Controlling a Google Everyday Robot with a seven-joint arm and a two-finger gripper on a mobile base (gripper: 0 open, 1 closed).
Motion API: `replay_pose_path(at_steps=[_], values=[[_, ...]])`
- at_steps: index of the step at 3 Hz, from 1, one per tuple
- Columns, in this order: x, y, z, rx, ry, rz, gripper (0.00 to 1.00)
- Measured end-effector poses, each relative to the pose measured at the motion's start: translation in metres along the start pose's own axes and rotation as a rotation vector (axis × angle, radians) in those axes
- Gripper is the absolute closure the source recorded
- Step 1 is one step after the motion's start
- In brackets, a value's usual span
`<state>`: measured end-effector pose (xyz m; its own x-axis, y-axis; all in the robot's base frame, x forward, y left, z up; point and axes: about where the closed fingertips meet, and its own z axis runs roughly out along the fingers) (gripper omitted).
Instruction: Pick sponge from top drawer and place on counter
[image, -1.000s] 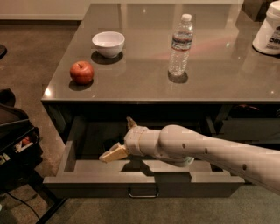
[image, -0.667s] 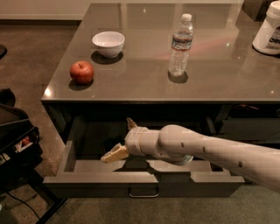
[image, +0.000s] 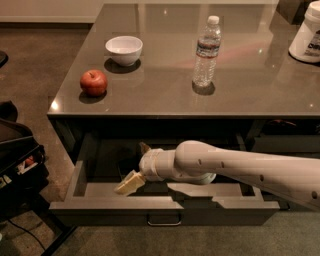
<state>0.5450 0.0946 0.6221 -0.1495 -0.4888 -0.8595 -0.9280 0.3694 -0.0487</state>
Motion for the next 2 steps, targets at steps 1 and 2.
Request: replay_pose_path(at_steps=[1,2], values=[[0.0124,0.0111,0.0079,-0.037,0.042,0.017,0.00],[0.0129,0.0112,0.0085,-0.038,0.043,0.017,0.19]])
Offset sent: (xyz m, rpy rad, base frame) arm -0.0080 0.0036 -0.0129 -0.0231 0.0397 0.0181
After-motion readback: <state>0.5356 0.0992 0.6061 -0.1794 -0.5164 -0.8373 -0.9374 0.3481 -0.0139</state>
